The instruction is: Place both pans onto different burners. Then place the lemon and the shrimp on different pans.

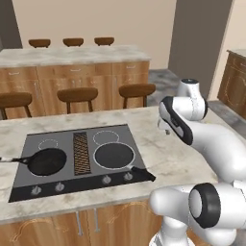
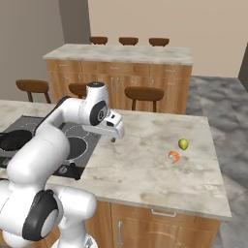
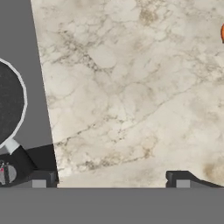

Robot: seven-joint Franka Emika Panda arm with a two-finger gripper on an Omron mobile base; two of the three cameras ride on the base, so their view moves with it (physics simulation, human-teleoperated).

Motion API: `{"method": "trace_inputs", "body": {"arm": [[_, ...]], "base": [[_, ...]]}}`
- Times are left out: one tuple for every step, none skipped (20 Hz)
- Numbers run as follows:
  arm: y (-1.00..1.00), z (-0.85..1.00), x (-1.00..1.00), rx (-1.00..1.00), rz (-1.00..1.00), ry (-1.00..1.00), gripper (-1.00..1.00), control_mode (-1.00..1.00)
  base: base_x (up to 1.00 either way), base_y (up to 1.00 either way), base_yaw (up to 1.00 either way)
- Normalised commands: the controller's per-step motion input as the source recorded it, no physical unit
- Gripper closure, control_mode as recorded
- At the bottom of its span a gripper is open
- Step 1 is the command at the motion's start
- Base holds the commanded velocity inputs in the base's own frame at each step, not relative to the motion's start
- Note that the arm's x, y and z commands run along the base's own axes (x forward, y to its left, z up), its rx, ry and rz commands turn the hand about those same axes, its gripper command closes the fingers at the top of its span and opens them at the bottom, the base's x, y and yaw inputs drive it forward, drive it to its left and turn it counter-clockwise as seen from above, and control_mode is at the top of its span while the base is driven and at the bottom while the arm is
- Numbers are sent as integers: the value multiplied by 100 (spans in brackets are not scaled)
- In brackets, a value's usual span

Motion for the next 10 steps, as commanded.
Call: {"method": "trace_inputs", "body": {"arm": [[0, 0, 0, 0, 0, 0, -100, 100], [0, 0, 0, 0, 0, 0, -100, 100], [0, 0, 0, 0, 0, 0, -100, 100], [0, 0, 0, 0, 0, 0, -100, 100], [0, 0, 0, 0, 0, 0, -100, 100], [0, 0, 0, 0, 0, 0, -100, 100], [0, 0, 0, 0, 0, 0, -100, 100], [0, 0, 0, 0, 0, 0, -100, 100], [0, 0, 0, 0, 0, 0, -100, 100], [0, 0, 0, 0, 0, 0, -100, 100]], "base": [[54, -8, 0], [56, -4, 0], [60, -2, 0], [61, -1, 0], [63, 0, 0], [56, 0, 0], [49, 0, 0], [41, 0, 0], [29, 0, 0], [32, 0, 0]]}}
